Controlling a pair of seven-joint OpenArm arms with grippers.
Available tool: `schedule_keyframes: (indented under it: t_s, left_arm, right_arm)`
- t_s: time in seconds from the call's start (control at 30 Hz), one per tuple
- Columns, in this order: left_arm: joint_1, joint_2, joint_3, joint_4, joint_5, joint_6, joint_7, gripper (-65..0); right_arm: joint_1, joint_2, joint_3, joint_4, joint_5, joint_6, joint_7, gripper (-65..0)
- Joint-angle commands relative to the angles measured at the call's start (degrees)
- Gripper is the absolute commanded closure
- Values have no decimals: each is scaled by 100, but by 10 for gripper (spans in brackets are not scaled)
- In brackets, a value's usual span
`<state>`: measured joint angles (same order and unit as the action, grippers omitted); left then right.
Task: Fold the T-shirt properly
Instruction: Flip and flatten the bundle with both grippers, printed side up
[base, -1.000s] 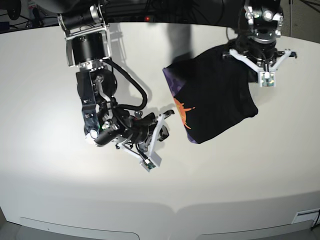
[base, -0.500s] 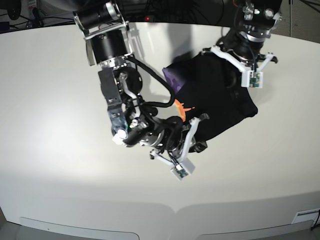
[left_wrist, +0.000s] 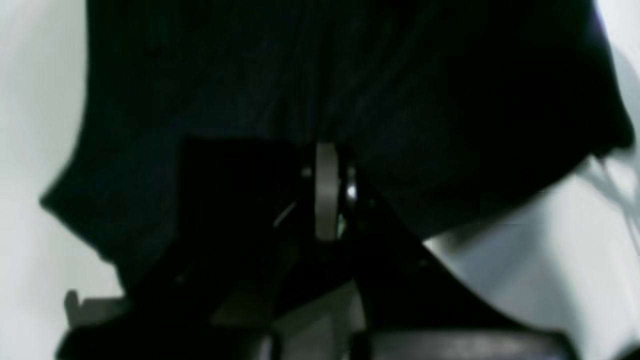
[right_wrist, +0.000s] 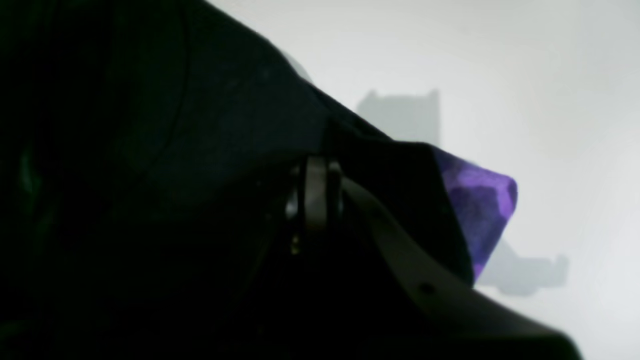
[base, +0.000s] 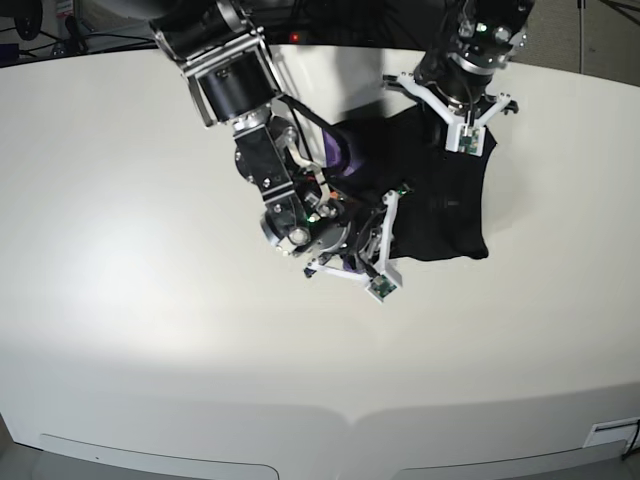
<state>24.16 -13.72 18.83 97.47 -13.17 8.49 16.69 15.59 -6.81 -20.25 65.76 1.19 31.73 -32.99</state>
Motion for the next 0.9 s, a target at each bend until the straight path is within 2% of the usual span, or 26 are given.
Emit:
schedule_keyframes:
  t_s: [0.0, 0.13, 0.37, 0.6, 0.77, 0.87]
  left_arm:
    - [-153, -2, -9, -127, 7, 81, 103, 0]
    - [-599, -13, -9, -616, 7, 350, 175, 0]
    - [-1113, -186, -13, -793, 22, 348, 188, 0]
    - [-1611, -485, -52, -778, 22, 376, 446, 0]
    - [-1436, -815, -249, -179, 7, 752, 511, 0]
    - [-1115, -946, -380, 520, 7, 782, 518, 0]
  right_arm:
    - [9, 20, 9, 127, -70, 20, -7, 0]
    - [-396, 114, 9, 621, -273, 22, -74, 0]
    - [-1379, 470, 9, 2166, -247, -11, -267, 0]
    - [-2068, 492, 11, 3189, -251, -22, -221, 0]
    - [-2085, 568, 48, 3847, -179, -299, -247, 0]
    - [-2087, 671, 83, 4094, -105, -350, -313, 0]
